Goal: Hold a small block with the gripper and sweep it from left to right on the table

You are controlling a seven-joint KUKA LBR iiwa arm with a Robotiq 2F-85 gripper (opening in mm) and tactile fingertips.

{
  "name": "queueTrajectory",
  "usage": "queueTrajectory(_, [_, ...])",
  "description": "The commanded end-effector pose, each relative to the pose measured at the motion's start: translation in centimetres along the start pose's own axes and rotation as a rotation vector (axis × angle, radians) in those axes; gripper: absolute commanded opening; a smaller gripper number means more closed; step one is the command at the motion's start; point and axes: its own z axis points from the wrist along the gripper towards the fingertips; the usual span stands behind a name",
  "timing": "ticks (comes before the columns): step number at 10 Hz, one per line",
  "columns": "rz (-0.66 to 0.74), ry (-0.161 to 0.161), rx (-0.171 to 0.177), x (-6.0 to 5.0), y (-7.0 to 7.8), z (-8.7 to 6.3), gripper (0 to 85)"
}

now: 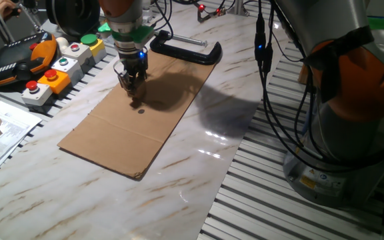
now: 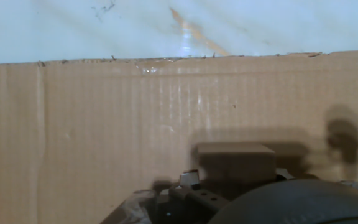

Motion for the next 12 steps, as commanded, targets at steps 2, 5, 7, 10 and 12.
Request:
queueTrajectory(2, [0.002,-0.001,0.003,-0.1,0.3,-0.1,0.7])
queueTrajectory(5, [0.003,-0.001,-0.001,-0.1,0.7,0.0,0.7])
queueTrajectory(7, [0.006,0.001,-0.001,-0.1,1.1,0.1,0.7])
queueTrajectory(10, [0.011,0.001,0.002,-0.1,1.4,0.1,0.7])
queueTrajectory(12, [0.011,0.001,0.002,-0.1,1.6,0.2,0.7])
